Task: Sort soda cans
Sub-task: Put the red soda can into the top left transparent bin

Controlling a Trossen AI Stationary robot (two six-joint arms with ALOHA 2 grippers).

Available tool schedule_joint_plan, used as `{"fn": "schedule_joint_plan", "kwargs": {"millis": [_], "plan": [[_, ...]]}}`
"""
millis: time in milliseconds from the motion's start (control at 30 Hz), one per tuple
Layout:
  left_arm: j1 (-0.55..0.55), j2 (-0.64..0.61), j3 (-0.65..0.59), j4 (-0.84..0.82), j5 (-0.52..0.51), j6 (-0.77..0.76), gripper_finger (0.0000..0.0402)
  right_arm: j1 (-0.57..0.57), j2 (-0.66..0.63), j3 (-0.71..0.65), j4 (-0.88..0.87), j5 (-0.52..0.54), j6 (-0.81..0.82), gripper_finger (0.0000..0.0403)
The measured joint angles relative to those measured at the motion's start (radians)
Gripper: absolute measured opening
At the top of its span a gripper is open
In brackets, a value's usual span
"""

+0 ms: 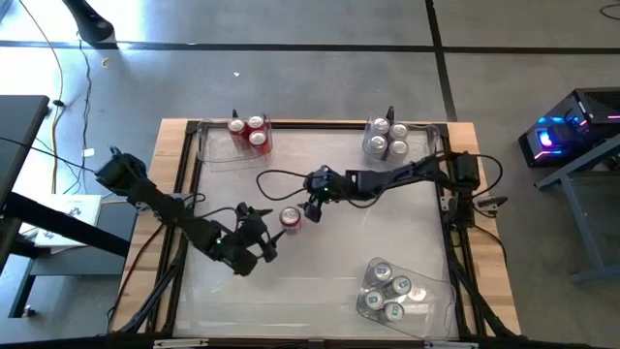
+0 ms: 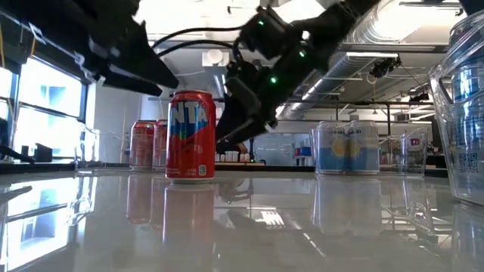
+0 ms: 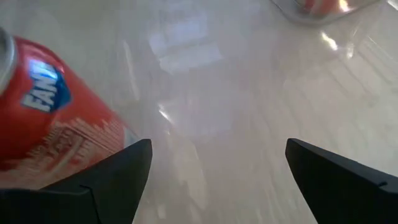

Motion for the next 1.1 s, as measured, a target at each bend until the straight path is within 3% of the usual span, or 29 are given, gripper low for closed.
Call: {"fn": "schedule_joint_plan", "kwargs": {"millis": [100, 333, 600, 700, 800, 933, 1033, 1100], "plan": [[0.016, 0.031, 0.000, -0.004, -0.017, 0.004, 0.0340, 0.000, -0.001, -0.058, 0.097, -0.020, 0.026, 0.0364], [0.032, 0.009, 0.000, -0.125, -0.030, -0.026, 0.0340, 0.052, -0.006, -0.061, 0.052, -0.039, 0.026, 0.0364], [0.010, -0.063, 0.000, -0.427, -0.071, -0.262, 0.0339, 0.150, -0.013, -0.061, 0.011, -0.049, 0.023, 0.0364], [-0.010, -0.090, 0.000, -0.480, -0.089, -0.325, 0.0339, 0.179, -0.025, -0.061, 0.011, 0.017, -0.003, 0.0364], [-0.035, -0.092, 0.000, -0.385, -0.064, -0.202, 0.0339, 0.176, -0.026, -0.061, 0.011, 0.110, -0.046, 0.0364], [-0.038, -0.050, 0.000, -0.165, 0.060, 0.034, 0.0339, 0.112, -0.024, -0.061, 0.010, 0.153, -0.032, 0.0363], [-0.021, 0.001, 0.001, -0.055, 0.059, 0.096, 0.0339, 0.074, -0.022, -0.061, 0.012, 0.269, 0.035, 0.0353], [-0.001, 0.042, 0.001, -0.017, 0.049, 0.100, 0.0339, 0.056, -0.022, -0.061, 0.042, 0.264, 0.051, 0.0339]]}}
